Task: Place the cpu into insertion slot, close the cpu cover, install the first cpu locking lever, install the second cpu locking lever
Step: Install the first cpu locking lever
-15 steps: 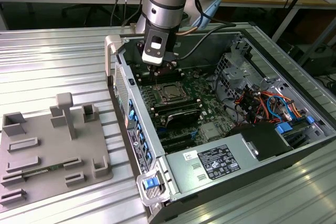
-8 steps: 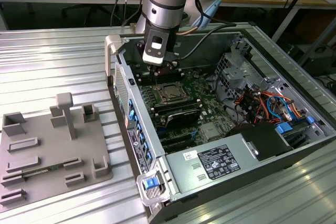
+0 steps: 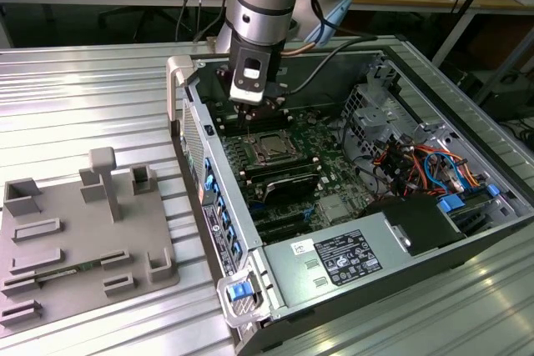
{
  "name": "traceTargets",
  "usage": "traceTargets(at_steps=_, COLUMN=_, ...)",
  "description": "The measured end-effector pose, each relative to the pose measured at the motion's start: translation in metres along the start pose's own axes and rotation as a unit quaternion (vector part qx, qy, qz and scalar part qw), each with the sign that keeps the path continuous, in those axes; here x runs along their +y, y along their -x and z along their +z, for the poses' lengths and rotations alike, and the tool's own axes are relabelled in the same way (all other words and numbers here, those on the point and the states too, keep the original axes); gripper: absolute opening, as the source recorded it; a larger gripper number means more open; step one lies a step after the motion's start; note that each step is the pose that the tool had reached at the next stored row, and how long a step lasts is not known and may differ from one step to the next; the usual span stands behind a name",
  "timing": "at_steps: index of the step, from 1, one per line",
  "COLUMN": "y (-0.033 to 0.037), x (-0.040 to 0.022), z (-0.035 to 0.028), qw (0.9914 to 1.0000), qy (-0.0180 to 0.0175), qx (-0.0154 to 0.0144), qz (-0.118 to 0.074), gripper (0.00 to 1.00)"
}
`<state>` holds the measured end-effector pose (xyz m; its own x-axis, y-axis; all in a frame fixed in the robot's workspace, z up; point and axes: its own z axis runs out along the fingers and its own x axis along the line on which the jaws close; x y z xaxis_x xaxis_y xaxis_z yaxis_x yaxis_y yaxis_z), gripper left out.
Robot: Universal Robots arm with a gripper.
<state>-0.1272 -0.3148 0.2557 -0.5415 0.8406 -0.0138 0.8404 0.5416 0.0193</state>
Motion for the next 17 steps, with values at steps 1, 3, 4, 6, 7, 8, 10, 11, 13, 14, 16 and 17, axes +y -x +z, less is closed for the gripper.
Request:
traceTargets(at_steps=1, y=0.0000, x=0.0000, z=0.0000, qw=0.99996, qy=0.0001, qx=0.0002, qz=-0.009, gripper=0.11)
traceTargets(at_steps=3, y=0.0000, x=0.0000, z=0.0000, qw=0.99965, qy=0.0004, qx=0.0005, qz=-0.026, gripper=0.11)
traceTargets(at_steps=4, y=0.0000, x=0.0000, z=0.0000, qw=0.99910, qy=0.0006, qx=0.0008, qz=-0.042, gripper=0.11)
traceTargets(at_steps=6, y=0.0000, x=0.0000, z=0.0001, qw=0.99804, qy=0.0009, qx=0.0012, qz=-0.063, gripper=0.11)
traceTargets(at_steps=7, y=0.0000, x=0.0000, z=0.0002, qw=0.99765, qy=0.0010, qx=0.0013, qz=-0.069, gripper=0.11)
traceTargets(at_steps=8, y=-0.0003, x=0.0001, z=0.0003, qw=0.99747, qy=0.0010, qx=0.0014, qz=-0.071, gripper=0.11)
traceTargets(at_steps=10, y=-0.0008, x=0.0004, z=0.0005, qw=0.99728, qy=0.0010, qx=0.0014, qz=-0.074, gripper=0.11)
traceTargets(at_steps=11, y=-0.0012, x=0.0007, z=0.0005, qw=0.99698, qy=0.0010, qx=0.0015, qz=-0.078, gripper=0.11)
traceTargets(at_steps=13, y=-0.0014, x=0.0008, z=0.0005, qw=0.99602, qy=0.0012, qx=0.0017, qz=-0.089, gripper=0.11)
traceTargets(at_steps=14, y=-0.0015, x=0.0009, z=0.0006, qw=0.99531, qy=0.0014, qx=0.0019, qz=-0.097, gripper=0.11)
traceTargets(at_steps=16, y=-0.0016, x=0.0009, z=0.0006, qw=0.99253, qy=0.0017, qx=0.0024, qz=-0.122, gripper=0.11)
traceTargets(at_steps=17, y=-0.0017, x=0.0009, z=0.0006, qw=0.99177, qy=0.0018, qx=0.0025, qz=-0.128, gripper=0.11)
